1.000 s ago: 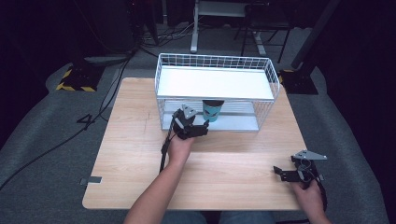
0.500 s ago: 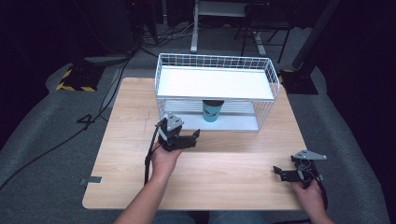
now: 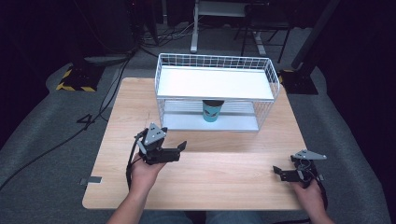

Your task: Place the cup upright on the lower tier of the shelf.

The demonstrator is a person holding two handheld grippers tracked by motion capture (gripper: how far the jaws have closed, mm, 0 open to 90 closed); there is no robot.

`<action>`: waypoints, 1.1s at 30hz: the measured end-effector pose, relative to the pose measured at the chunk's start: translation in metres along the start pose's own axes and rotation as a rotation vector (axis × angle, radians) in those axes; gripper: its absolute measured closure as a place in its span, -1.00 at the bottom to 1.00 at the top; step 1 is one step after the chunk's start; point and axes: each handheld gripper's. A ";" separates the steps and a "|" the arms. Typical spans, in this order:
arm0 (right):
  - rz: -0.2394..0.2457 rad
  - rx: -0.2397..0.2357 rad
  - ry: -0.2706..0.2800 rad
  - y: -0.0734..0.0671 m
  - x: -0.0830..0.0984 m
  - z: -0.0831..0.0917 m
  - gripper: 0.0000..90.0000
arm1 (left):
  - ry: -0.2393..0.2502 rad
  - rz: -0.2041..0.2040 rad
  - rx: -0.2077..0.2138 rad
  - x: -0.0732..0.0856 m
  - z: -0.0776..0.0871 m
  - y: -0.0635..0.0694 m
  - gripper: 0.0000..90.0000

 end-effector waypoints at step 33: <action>0.001 -0.003 0.001 0.000 -0.001 -0.002 -0.89 | -0.280 -0.023 0.047 0.101 0.035 -0.042 -0.65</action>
Point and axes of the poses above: each handheld gripper's, and its own axes: z roughly backward along the jaws, x roughly out of its underside, y roughly to its right, and after that the axes turned 3 degrees about -x, right-handed
